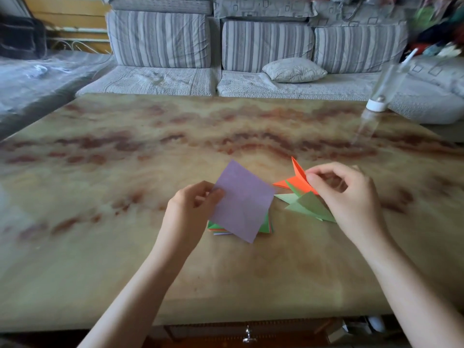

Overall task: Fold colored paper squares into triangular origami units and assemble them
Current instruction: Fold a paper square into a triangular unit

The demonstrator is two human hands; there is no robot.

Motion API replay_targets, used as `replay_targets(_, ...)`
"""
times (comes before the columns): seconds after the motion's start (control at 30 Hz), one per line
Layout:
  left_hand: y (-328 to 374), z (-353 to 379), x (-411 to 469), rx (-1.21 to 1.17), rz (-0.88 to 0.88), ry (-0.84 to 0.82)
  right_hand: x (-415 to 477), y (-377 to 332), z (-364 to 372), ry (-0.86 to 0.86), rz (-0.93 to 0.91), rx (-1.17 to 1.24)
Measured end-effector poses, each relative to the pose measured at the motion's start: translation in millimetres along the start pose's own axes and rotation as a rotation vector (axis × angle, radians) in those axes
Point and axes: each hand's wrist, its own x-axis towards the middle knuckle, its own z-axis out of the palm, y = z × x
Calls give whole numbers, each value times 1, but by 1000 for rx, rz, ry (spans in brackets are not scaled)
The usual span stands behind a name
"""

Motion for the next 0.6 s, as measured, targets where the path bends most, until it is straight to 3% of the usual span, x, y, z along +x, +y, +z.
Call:
replay_targets(0.13, 4, -5, 1, -183, -2, -50, -8, -18, 11, -90, -68, 170)
replay_targets(0.27, 10, -12, 0, -179, 59, -57, -14, -27, 20, -243, -171, 213)
replay_targets(0.43, 16, -15, -2, -298, 9, -113, -24, -30, 25, -478, -268, 173)
replay_targets(0.6, 17, -14, -3, -338, -16, -170, -26, -33, 28, -542, -135, 263)
